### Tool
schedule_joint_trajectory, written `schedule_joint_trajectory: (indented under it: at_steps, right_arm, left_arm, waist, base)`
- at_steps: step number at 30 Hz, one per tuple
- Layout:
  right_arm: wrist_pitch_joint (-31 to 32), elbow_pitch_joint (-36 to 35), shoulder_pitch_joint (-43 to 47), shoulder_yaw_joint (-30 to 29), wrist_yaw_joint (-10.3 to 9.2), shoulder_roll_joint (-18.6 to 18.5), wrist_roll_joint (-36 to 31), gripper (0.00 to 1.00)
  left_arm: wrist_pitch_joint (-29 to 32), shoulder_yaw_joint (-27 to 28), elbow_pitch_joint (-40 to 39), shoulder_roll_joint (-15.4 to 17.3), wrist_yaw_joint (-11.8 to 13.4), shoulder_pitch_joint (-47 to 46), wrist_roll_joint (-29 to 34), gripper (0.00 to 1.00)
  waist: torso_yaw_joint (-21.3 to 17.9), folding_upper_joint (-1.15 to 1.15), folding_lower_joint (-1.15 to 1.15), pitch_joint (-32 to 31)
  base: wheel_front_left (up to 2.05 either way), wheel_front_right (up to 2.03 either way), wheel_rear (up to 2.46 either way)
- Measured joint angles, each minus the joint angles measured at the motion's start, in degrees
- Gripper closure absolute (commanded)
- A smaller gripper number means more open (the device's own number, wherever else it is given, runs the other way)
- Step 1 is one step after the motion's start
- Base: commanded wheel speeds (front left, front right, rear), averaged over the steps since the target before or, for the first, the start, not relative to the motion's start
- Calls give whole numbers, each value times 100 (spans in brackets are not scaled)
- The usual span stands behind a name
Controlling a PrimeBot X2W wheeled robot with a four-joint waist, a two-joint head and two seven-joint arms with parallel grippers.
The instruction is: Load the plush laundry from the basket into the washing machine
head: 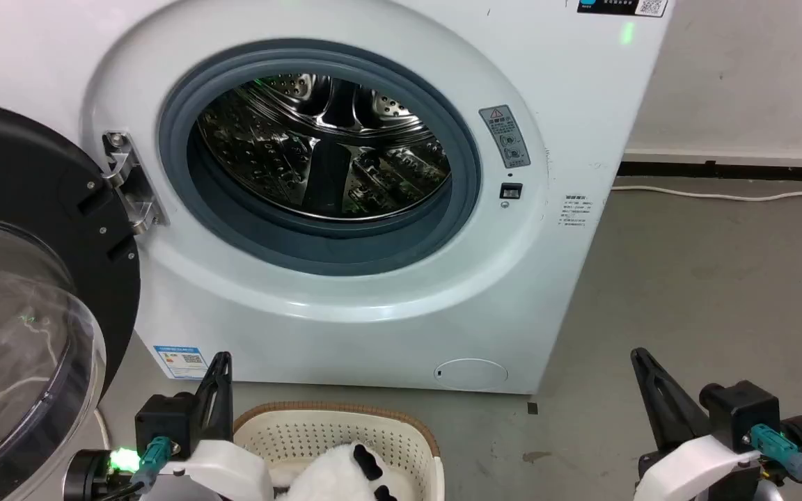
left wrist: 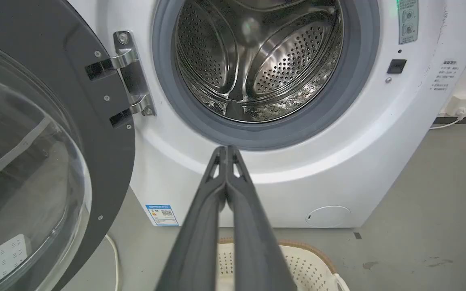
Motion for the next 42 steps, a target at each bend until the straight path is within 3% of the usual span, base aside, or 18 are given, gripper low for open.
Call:
schedule_joint_trajectory:
  at_steps: [42]
  right_arm:
    - [0, 0, 0, 0, 0, 0, 0, 100]
  left_arm:
    - [0, 0, 0, 0, 0, 0, 0, 100]
  waist:
    - [0, 0, 0, 0]
  base:
    - [0, 0, 0]
